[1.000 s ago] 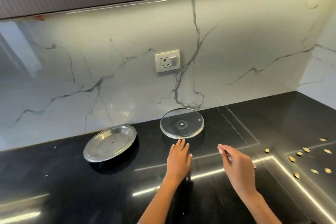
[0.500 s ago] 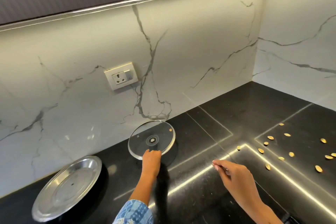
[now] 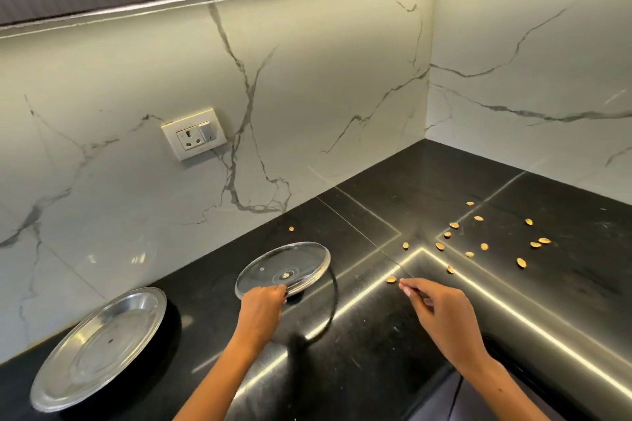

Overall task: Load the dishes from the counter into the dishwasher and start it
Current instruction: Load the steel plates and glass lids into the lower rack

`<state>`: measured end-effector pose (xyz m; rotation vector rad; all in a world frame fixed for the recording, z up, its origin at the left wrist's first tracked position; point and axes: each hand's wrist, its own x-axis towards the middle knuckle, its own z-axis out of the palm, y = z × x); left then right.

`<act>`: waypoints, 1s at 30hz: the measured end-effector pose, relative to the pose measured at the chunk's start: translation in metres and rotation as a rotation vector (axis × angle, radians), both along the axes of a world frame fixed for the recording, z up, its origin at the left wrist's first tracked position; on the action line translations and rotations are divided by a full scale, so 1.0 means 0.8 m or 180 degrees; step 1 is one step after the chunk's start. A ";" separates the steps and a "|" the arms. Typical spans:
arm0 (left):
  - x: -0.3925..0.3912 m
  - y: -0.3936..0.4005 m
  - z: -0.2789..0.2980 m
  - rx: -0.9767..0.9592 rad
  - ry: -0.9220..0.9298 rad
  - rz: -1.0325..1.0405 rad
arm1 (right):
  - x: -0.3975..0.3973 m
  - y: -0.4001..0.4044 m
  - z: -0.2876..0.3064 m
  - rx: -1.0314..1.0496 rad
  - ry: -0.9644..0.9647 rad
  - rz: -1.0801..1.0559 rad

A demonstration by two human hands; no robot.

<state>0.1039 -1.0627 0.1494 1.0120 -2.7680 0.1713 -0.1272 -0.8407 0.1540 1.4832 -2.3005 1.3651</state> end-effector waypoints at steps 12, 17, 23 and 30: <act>-0.039 0.201 0.082 -0.0676 0.0403 -0.2078 | 0.031 0.177 0.057 0.0043 0.0032 -0.0187; -0.076 0.348 0.102 -0.0878 0.0757 -0.3120 | 0.063 0.345 0.064 0.0597 0.0085 -0.0534; -0.103 0.562 0.087 -0.0698 0.0944 -0.4334 | 0.162 0.579 0.034 0.0853 -0.0093 -0.1538; -0.109 0.822 0.038 -0.0059 0.0579 -0.5679 | 0.312 0.807 -0.001 0.1225 -0.0762 -0.3064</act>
